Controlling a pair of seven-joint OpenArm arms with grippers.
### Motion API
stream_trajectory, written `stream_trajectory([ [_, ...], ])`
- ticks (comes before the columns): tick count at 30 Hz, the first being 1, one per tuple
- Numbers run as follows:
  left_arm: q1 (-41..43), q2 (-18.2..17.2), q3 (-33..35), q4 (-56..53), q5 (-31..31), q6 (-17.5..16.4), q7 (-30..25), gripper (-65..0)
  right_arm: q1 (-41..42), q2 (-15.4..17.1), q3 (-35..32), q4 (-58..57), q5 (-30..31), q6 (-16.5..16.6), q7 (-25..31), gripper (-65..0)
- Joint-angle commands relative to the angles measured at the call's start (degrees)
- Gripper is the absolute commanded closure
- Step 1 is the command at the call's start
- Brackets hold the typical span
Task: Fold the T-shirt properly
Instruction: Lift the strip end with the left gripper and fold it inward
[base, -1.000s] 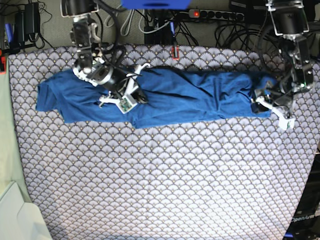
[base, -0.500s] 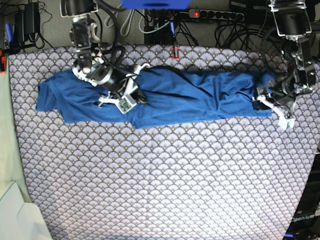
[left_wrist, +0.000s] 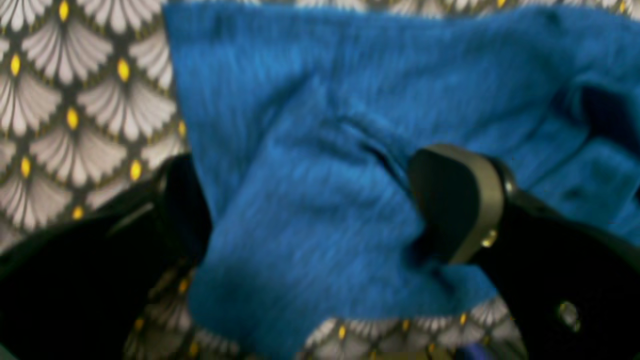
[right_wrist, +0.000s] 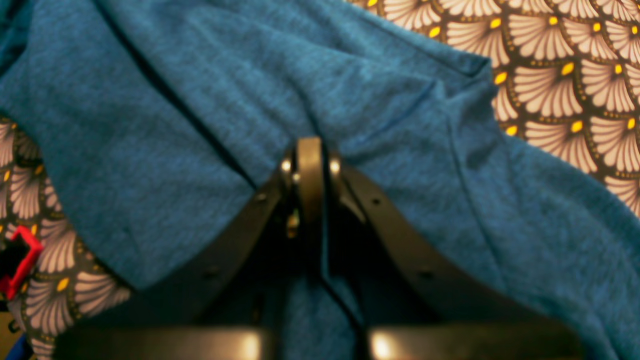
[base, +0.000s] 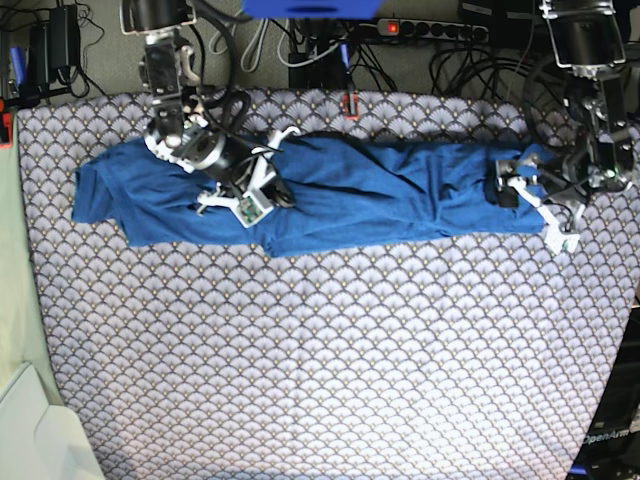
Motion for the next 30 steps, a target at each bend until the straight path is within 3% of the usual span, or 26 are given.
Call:
stream_trajectory([
  [1,1.3,-1.47,-0.01,0.59,1.87,1.2,5.47,-61.9,0.26,0.24,0.21,0.67,-0.78,-0.5,-0.87,0.0],
  [10,2.45,-2.79,-2.03,2.08,1.78,1.2,5.91,-61.9,0.26,0.15,0.12,0.67,-0.78,-0.5,-0.87,0.0],
  [16,1.48,-2.09,0.43,-0.55,1.96,1.2,5.21,-61.9,0.26,0.15,0.03,0.67,-0.78,-0.5,-0.87,0.0],
  [20,-0.01,-0.51,3.42,-0.82,1.96,1.2,4.51,-61.9,0.26,0.15,0.03,0.67,-0.78,-0.5,-0.87,0.0],
  [30,-0.1,2.92,3.6,-0.82,1.61,1.2,4.59,-59.8,0.26,0.15,0.12,0.67,-0.78,-0.5,-0.87,0.0],
])
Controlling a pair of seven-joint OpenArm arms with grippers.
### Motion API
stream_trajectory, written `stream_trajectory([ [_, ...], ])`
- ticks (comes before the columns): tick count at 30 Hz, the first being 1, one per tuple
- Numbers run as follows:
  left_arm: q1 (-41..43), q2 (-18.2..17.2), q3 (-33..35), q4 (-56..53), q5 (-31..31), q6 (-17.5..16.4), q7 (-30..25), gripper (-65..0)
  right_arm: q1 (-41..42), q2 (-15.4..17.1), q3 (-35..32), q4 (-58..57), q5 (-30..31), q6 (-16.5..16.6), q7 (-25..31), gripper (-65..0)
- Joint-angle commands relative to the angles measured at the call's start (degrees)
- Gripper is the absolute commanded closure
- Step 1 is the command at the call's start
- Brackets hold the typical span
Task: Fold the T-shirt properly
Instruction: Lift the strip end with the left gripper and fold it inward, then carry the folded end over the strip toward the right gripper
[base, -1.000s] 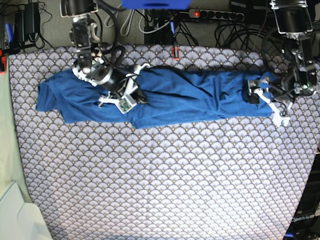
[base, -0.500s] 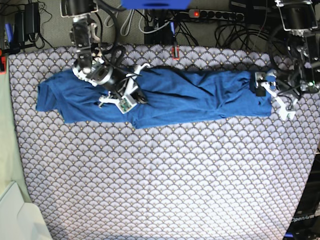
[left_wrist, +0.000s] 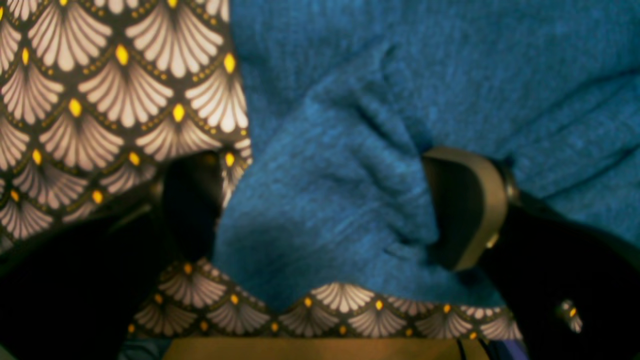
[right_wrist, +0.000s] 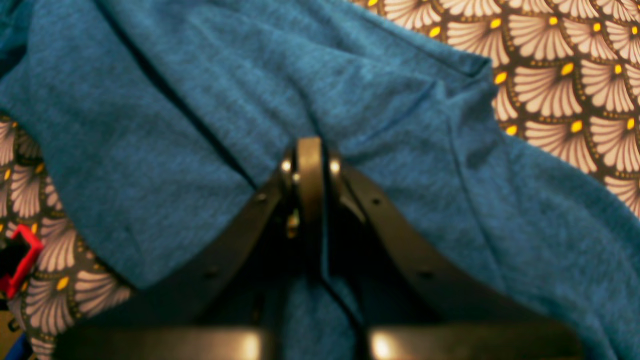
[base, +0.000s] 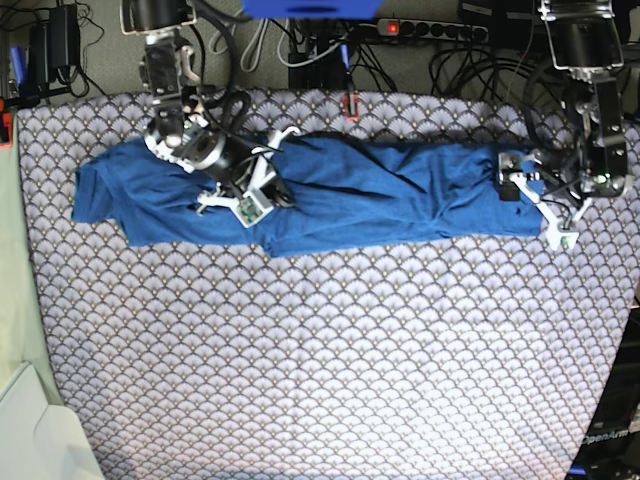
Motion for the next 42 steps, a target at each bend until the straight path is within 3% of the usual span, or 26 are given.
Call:
stream_trajectory([
  [1,0.79,2.16,0.98,-1.08,-4.71,-0.97,2.04,-56.7,0.24,0.15,0.12,0.67,-0.65,-0.5,-0.85,0.0],
  [6,0.79,2.86,0.98,-1.08,-4.8,-0.97,2.04,-31.6,0.24,0.15,0.12,0.67,-0.65,-0.5,-0.85,0.0],
  [9,0.79,3.12,0.89,-1.08,-4.8,-0.97,2.3,-24.2,0.24,0.24,0.21,0.67,-0.65,-0.5,-0.85,0.0],
  [15,0.79,3.21,0.8,-0.46,-4.98,-0.97,2.48,-17.7,0.24,0.33,0.21,0.67,-0.65,-0.5,-0.85,0.0],
  [26,0.71,3.21,0.45,6.22,-4.98,-0.79,2.56,-16.6,0.15,0.42,0.21,0.67,-0.65,-0.5,-0.85,0.0],
  [31,0.35,3.21,0.45,5.95,-4.89,-0.61,2.13,0.0,0.15,0.42,0.21,0.67,-0.65,-0.5,-0.85,0.0],
  [42,-0.44,2.69,0.45,6.48,-4.45,-0.44,2.56,-0.3,0.15,0.42,0.21,0.59,-0.65,-0.5,-0.85,0.0],
])
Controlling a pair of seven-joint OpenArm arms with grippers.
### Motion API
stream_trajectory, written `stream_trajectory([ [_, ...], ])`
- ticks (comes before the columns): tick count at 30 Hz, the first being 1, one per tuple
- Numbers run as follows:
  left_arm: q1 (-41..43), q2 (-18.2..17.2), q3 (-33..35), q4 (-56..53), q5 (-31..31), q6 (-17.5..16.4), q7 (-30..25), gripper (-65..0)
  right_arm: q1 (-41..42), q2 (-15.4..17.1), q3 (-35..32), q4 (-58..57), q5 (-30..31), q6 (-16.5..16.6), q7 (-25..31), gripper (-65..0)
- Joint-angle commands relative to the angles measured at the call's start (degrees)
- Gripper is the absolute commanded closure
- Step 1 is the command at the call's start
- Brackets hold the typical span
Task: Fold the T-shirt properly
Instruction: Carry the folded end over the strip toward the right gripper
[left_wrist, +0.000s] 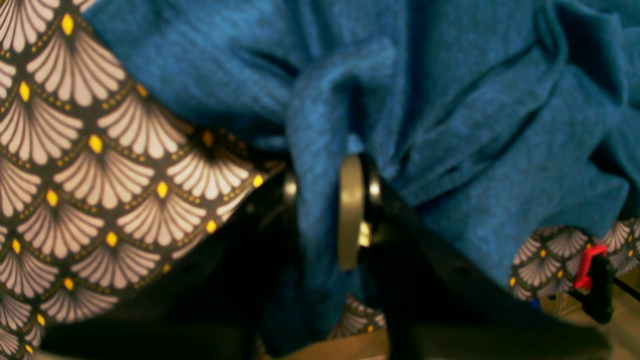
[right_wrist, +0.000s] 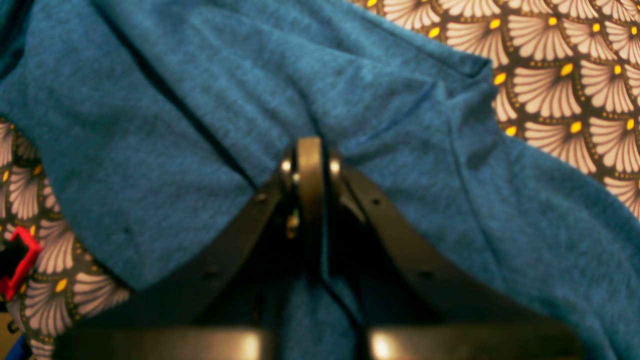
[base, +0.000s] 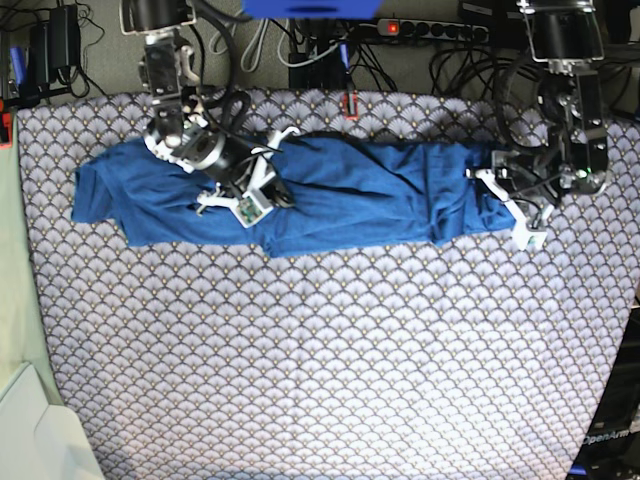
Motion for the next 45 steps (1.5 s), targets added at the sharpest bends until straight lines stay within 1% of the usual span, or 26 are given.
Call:
stream_trajectory([
  [1,-0.79,-1.03,-0.23,1.04,0.14,0.35,0.1,-0.2,0.17,0.37,0.21,0.59,-0.67,-0.5,-0.89,0.0],
  [3,-0.79,-1.12,-0.23,1.04,0.23,0.35,0.1,-0.1,0.17,0.37,0.21,0.59,-0.67,-0.5,-0.89,0.0],
  [9,-0.79,-1.21,-4.27,1.13,0.23,0.35,0.18,0.0,0.17,0.37,0.21,0.5,-0.67,-0.5,-0.89,0.0],
  [10,-0.79,-1.73,-4.54,1.21,0.23,0.35,0.18,0.0,0.09,0.37,0.21,0.5,-0.67,-0.5,-0.89,0.0],
  [13,-0.79,-2.53,-4.1,3.68,0.23,0.35,0.1,0.0,0.0,0.37,0.21,0.5,-0.67,-0.5,-0.89,0.0],
  [19,-0.7,-2.17,-4.1,8.6,0.23,0.35,0.18,0.0,0.0,0.2,0.21,0.5,-0.67,-0.5,-0.89,0.0],
  [20,-0.7,-2.09,-4.01,9.3,0.23,0.35,0.89,0.0,0.0,0.2,0.21,0.5,-0.67,-0.5,-0.89,0.0],
  [21,-0.7,-1.73,-4.01,9.92,0.23,0.35,2.12,0.0,0.0,0.2,0.21,0.5,-0.67,-0.5,-0.89,0.0],
  [24,-0.79,0.99,-4.01,12.03,0.23,0.35,5.46,0.0,-0.09,0.2,0.21,0.5,-0.67,-0.5,-0.98,0.0],
  [27,-0.79,3.1,-2.69,14.05,0.32,0.7,7.57,0.0,-0.09,0.2,0.21,0.5,-0.67,-0.5,-0.98,0.0],
  [28,-0.79,3.63,-1.46,14.66,0.41,2.63,8.01,0.0,-0.09,0.2,0.21,0.5,-0.67,-0.5,-0.98,0.0],
  [30,-0.79,4.07,2.5,15.72,1.99,8.7,8.18,0.0,-0.09,0.2,0.21,0.5,-0.67,-0.5,-0.98,0.0],
  [31,-0.87,4.33,4.87,16.25,3.4,12.39,7.92,0.0,-0.09,0.2,0.21,0.5,-0.67,-0.5,-0.98,0.0],
  [32,-0.87,5.04,6.72,16.69,5.07,15.12,7.66,0.0,-0.09,0.2,0.03,0.59,-0.67,-0.5,-0.98,0.0],
  [33,-0.87,5.83,8.21,16.95,6.47,17.05,7.39,0.0,-0.09,0.2,0.03,0.59,-0.67,-0.5,-0.98,0.0],
  [34,-1.31,6.88,9.44,16.95,7.53,17.84,7.22,0.0,-0.09,0.2,0.03,0.59,-0.67,-0.5,-0.98,0.0],
  [38,-2.9,10.49,13.31,16.95,9.64,17.84,7.83,0.0,0.0,0.2,0.03,0.59,-0.67,-0.5,-1.07,0.0],
  [41,-4.48,12.24,17.26,16.95,11.31,18.28,7.74,0.0,-0.09,0.2,0.03,0.59,-0.67,-0.5,-1.07,0.0],
  [45,-5.97,14.0,22.89,16.95,16.32,18.28,7.39,-0.1,-0.09,0.37,0.12,0.59,-0.67,-0.5,-1.16,0.0],
])
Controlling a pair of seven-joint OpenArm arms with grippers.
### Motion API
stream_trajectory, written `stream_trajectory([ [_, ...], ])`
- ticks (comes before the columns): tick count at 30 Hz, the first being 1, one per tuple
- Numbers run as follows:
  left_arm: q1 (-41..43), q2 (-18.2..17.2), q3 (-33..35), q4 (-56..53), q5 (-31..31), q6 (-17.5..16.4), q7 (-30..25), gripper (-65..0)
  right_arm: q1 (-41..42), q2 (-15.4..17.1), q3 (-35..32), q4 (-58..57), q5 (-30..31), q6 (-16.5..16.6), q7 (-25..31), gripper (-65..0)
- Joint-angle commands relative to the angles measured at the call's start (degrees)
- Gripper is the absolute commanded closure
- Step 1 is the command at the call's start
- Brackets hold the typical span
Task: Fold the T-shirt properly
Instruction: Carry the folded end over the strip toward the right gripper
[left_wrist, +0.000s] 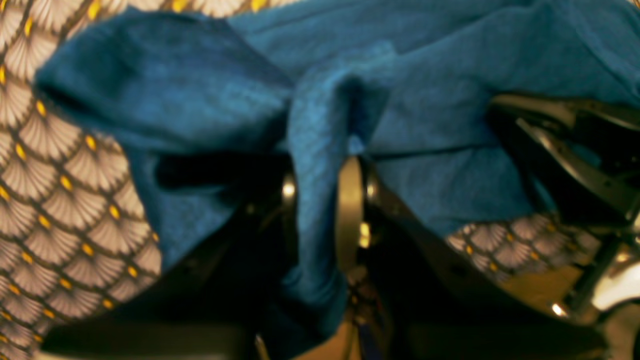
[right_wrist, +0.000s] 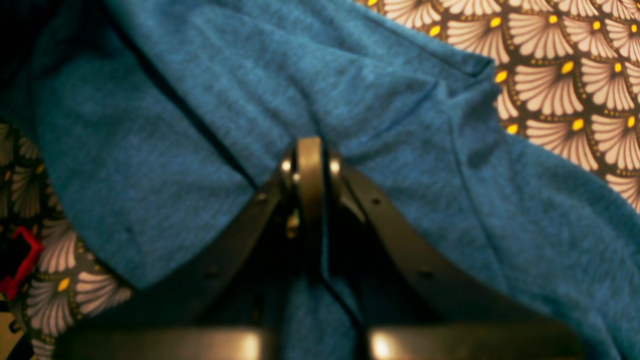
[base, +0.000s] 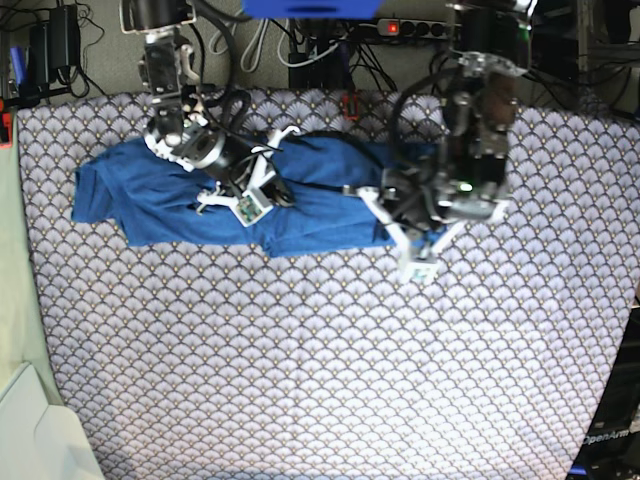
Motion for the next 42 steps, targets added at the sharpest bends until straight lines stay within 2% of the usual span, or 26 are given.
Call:
stream_trajectory([
  [1,-1.56,0.69,0.95,1.1,0.3,0.16,-0.17,-0.1,0.28,0.37,0.12,0.59,-0.82,-0.48,-1.27,0.0],
  [12,-2.88,6.5,12.38,0.4,14.55,0.16,0.01,-0.2,0.46,0.46,0.12,0.32,-0.82,-0.48,-1.27,0.0],
  [16,-2.62,8.08,14.67,0.4,17.53,0.16,0.01,-0.2,0.46,0.46,0.12,0.5,-0.82,-0.48,-1.18,0.0],
  [28,-2.35,8.25,14.4,0.84,17.45,0.16,0.09,-0.2,-0.07,0.9,0.73,9.64,-0.82,-0.48,-1.71,0.0],
  [35,-2.35,8.78,14.84,0.49,17.27,0.16,-0.08,-0.2,-0.6,0.81,7.59,10.34,-0.73,-0.12,-1.27,0.0],
  [36,-2.26,9.4,14.84,0.4,17.27,0.16,-0.35,-0.2,-0.33,0.9,8.47,9.99,-0.73,1.02,-1.18,0.0],
  [42,-1.91,11.33,15.81,-0.3,17.53,0.16,0.01,-0.2,-0.24,0.9,13.31,9.73,-0.73,1.06,-1.09,0.0],
])
